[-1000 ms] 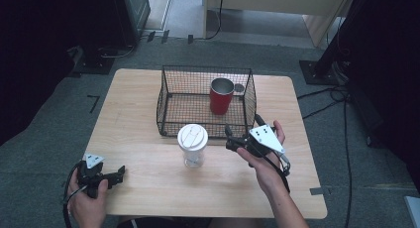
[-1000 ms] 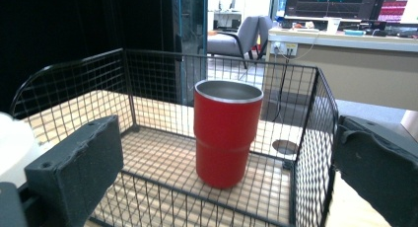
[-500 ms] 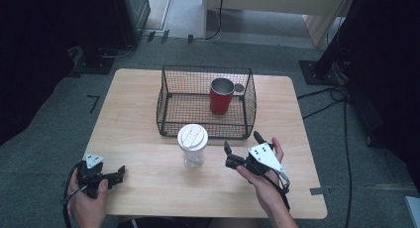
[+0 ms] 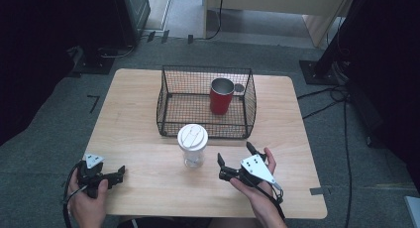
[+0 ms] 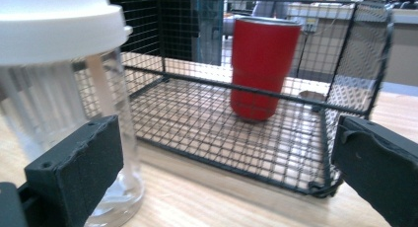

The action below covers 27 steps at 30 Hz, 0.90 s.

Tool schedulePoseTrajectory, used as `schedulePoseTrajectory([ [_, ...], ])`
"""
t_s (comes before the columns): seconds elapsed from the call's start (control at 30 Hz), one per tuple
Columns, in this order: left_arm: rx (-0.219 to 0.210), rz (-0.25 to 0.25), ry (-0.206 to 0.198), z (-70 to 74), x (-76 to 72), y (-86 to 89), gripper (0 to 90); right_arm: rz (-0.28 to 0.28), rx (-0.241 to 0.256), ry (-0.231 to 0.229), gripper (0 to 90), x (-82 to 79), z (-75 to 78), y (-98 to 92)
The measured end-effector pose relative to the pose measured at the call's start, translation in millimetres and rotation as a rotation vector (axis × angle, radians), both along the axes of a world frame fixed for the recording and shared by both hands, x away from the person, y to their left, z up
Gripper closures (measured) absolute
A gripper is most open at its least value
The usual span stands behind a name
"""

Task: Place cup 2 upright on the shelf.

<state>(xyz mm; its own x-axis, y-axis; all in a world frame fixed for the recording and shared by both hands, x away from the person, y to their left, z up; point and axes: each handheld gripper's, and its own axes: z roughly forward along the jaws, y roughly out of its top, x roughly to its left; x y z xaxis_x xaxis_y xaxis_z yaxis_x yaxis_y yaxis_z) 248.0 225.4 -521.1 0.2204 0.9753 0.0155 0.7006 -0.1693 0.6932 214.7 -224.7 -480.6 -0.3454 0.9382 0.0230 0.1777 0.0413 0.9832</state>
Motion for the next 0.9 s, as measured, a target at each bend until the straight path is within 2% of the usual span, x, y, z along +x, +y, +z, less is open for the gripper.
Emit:
schedulePoseTrajectory([
  [0.33, 0.0, 0.0, 0.0, 0.0, 0.0, 0.0, 0.0, 0.058, 0.013, 0.01, 0.0, -6.3, -4.9, 21.1],
  [0.67, 0.001, 0.0, 0.0, 0.0, 0.0, 0.1, 0.0, 0.109, 0.045, 0.017, 0.0, -0.8, -4.3, 46.4],
  [0.9, 0.001, 0.0, 0.0, 0.0, 0.1, 0.1, 0.0, 0.136, 0.045, 0.012, 0.0, 5.3, -1.4, 62.5],
])
